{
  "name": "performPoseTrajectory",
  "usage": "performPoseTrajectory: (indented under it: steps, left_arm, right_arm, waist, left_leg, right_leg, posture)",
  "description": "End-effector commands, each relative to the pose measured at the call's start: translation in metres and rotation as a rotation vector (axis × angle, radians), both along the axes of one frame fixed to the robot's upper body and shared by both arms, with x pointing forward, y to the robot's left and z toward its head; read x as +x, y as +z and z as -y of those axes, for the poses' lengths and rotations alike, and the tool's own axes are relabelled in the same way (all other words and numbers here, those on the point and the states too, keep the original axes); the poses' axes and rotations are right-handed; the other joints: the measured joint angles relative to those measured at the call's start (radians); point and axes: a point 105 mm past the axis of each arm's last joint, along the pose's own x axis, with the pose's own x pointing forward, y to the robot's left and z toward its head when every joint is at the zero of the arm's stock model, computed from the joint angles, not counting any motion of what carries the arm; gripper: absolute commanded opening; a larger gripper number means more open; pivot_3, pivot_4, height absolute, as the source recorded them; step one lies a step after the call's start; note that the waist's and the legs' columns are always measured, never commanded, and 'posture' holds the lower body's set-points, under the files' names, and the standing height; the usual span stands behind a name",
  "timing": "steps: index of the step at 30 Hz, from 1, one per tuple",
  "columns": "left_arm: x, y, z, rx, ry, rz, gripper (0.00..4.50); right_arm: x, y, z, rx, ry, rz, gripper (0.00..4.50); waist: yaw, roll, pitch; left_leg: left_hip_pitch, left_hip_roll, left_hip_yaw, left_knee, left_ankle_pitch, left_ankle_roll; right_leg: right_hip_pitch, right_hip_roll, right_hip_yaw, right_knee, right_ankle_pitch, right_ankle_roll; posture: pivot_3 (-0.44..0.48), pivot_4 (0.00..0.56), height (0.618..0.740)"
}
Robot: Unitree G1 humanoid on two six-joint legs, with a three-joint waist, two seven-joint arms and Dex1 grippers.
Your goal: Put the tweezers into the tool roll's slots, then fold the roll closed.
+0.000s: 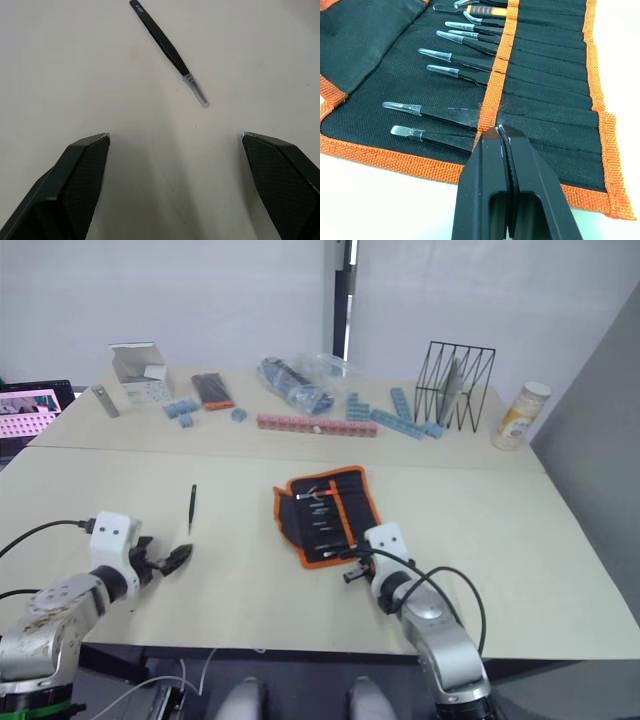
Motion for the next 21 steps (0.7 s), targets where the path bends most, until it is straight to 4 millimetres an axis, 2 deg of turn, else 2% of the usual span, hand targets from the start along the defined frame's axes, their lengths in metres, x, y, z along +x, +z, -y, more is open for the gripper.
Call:
performPoseTrajectory:
  steps: [1, 8, 11, 16, 21]
  left_arm:
    - [0.013, -0.002, 0.007, 0.013, 0.016, 0.006, 4.48]
    - [0.045, -0.018, 0.014, 0.001, 0.114, -0.034, 4.48]
    - [0.05, -0.023, 0.023, -0.016, 0.093, -0.044, 3.68]
    - [0.058, -0.025, 0.038, -0.034, 0.058, -0.043, 2.05]
    - [0.066, -0.025, 0.04, -0.035, 0.046, -0.033, 0.4]
  right_arm:
    - [-0.007, -0.02, 0.0, -0.025, -0.006, -0.096, 0.0]
    - [-0.008, -0.015, -0.002, -0.025, 0.002, -0.088, 0.0]
    - [-0.007, -0.012, -0.002, -0.024, -0.003, -0.08, 0.0]
    - [-0.006, -0.01, 0.0, -0.025, -0.008, -0.077, 0.0]
    - [-0.006, -0.01, 0.0, -0.027, -0.008, -0.077, 0.0]
  waist:
    - [0.002, 0.0, 0.0]
    - [0.011, 0.002, -0.001]
    - [0.013, 0.005, -0.003]
    - [0.024, 0.007, -0.004]
    - [0.029, 0.008, -0.005]
  left_leg:
    - [0.001, 0.0, 0.0, 0.0, 0.0, 0.0]
    - [0.01, 0.0, 0.0, 0.0, 0.0, 0.0]
    - [0.01, 0.0, 0.0, 0.0, 0.0, 0.0]
    - [0.01, 0.0, 0.001, 0.0, 0.0, 0.0]
    - [0.011, -0.001, 0.001, 0.0, 0.0, 0.0]
  right_leg:
    - [0.001, 0.0, 0.0, 0.0, 0.0, 0.0]
    - [0.007, 0.0, 0.0, 0.0, 0.0, 0.0]
    - [0.008, 0.0, 0.001, 0.0, 0.0, 0.0]
    - [0.007, 0.0, 0.001, 0.0, 0.0, 0.0]
    - [0.007, 0.0, 0.001, -0.002, 0.0, 0.0]
  posture:
    - [0.0, 0.15, 0.663]
    - [0.0, 0.15, 0.663]
    - [0.0, 0.15, 0.663]
    - [0.0, 0.15, 0.663]
    - [0.0, 0.15, 0.663]
